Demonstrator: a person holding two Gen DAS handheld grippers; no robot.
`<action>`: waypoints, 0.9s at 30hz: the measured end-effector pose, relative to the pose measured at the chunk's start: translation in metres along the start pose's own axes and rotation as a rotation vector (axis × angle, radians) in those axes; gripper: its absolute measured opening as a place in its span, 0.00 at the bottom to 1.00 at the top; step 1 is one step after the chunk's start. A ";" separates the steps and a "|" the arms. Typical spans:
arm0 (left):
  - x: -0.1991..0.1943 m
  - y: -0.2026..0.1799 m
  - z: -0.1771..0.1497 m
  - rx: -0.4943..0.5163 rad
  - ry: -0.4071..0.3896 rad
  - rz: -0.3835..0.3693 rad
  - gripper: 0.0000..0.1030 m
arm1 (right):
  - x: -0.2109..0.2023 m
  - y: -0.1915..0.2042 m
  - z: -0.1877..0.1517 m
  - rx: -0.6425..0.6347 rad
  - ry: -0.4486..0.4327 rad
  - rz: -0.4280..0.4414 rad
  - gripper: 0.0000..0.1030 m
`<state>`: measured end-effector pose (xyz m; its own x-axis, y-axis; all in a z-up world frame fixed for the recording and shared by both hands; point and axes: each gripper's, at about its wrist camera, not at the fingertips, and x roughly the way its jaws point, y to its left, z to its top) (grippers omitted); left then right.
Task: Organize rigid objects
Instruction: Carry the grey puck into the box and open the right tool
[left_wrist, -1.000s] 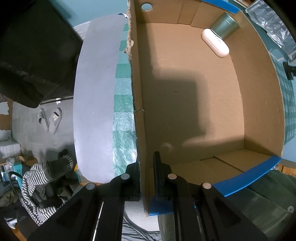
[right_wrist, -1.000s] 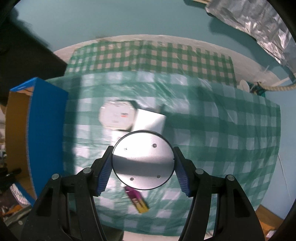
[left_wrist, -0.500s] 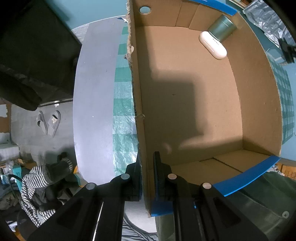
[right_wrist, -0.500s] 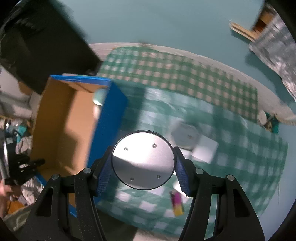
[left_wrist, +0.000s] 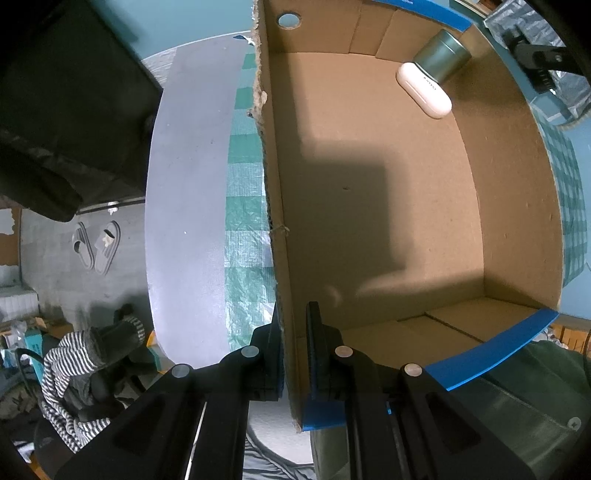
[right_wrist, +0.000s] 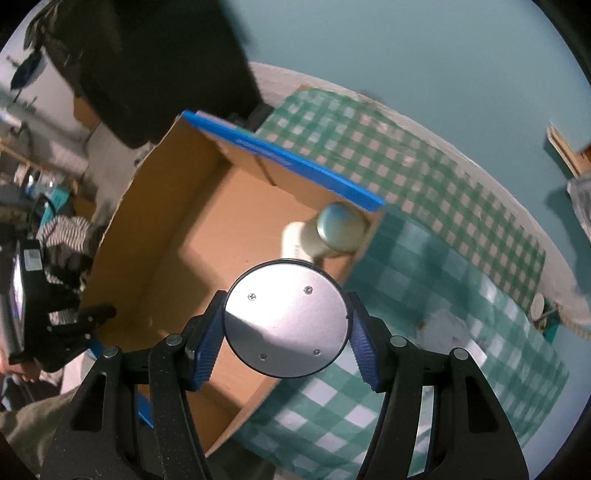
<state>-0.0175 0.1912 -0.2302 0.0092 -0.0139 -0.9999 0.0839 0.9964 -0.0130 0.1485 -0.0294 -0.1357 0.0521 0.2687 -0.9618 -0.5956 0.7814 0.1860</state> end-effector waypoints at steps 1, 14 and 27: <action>0.000 0.000 0.000 -0.002 -0.001 -0.002 0.09 | 0.006 0.005 0.002 -0.017 0.010 -0.002 0.60; -0.003 0.003 0.001 -0.008 -0.003 -0.006 0.09 | 0.045 0.035 0.004 -0.146 0.095 -0.018 0.61; -0.001 0.005 -0.002 -0.017 -0.003 -0.009 0.09 | 0.055 0.036 0.005 -0.140 0.112 -0.044 0.61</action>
<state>-0.0188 0.1965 -0.2288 0.0111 -0.0226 -0.9997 0.0666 0.9975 -0.0218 0.1337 0.0164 -0.1811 -0.0040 0.1652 -0.9863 -0.7012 0.7027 0.1205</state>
